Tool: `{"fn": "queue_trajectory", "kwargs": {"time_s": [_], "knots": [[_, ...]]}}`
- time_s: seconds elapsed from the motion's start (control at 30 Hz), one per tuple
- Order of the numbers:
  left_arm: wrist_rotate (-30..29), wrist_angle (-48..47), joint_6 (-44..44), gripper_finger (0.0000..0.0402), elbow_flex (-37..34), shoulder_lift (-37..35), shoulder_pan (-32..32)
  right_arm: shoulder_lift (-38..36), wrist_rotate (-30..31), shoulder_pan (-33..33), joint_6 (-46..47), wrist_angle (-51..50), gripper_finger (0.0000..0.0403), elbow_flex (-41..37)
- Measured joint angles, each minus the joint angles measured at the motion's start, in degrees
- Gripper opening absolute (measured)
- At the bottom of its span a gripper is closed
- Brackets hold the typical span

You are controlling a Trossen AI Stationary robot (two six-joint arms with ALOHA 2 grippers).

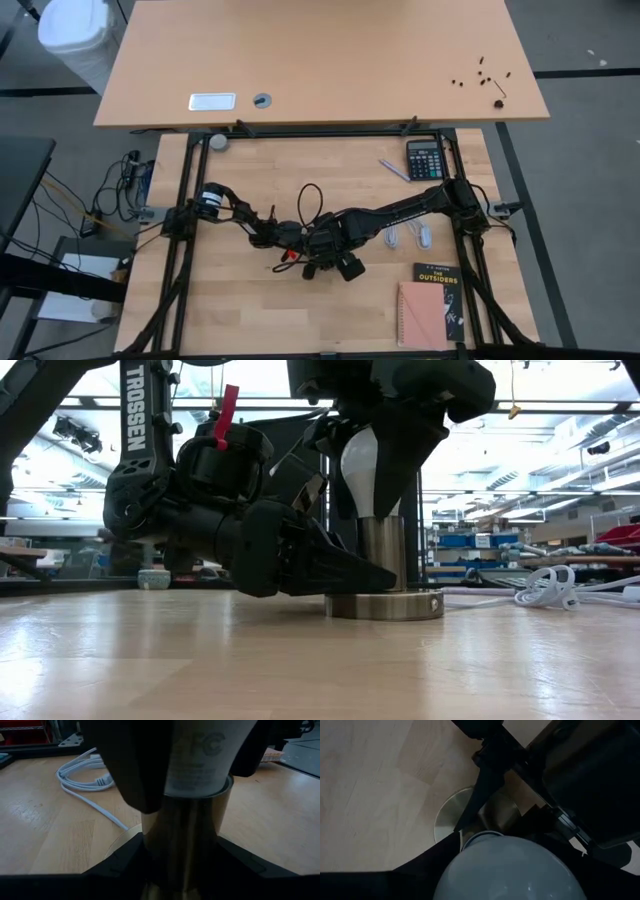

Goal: Screw lightbulb
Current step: Insert the light bulb into the lamp

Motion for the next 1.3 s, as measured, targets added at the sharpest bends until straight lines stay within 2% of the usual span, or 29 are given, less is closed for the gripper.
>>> {"fn": "queue_trajectory", "kwargs": {"time_s": [0.2,0.33,0.47,0.63,0.77,0.97,1.17,1.3], "knots": [[0.03,0.00,0.00,0.0198,0.00,0.00,0.00,0.02,0.04,0.00,1.28,0.00,0.0266,-0.02],[0.26,0.00,0.02,0.0198,0.00,0.00,0.00,0.02,0.17,0.02,4.09,0.11,0.0259,-0.02],[0.42,0.00,0.02,0.0198,0.00,0.00,-0.04,0.07,0.17,0.20,10.15,0.59,0.0252,-0.04],[0.60,0.04,0.31,0.0198,0.00,0.00,-0.09,0.07,0.43,0.64,20.00,2.60,0.0269,-0.09],[0.27,0.07,0.24,0.0198,0.00,0.00,-0.09,0.07,0.42,0.74,27.88,3.25,0.0267,-0.09],[0.54,0.04,0.17,0.0198,0.00,0.00,-0.11,0.09,0.38,0.85,35.86,3.14,0.0255,-0.09],[0.46,0.02,0.09,0.0198,0.00,0.00,-0.11,0.09,-0.55,0.85,45.48,2.88,0.0270,-0.07],[0.25,0.02,0.09,0.0198,0.00,0.00,-0.11,0.09,-0.93,0.85,47.08,2.83,0.0270,-0.04]]}}
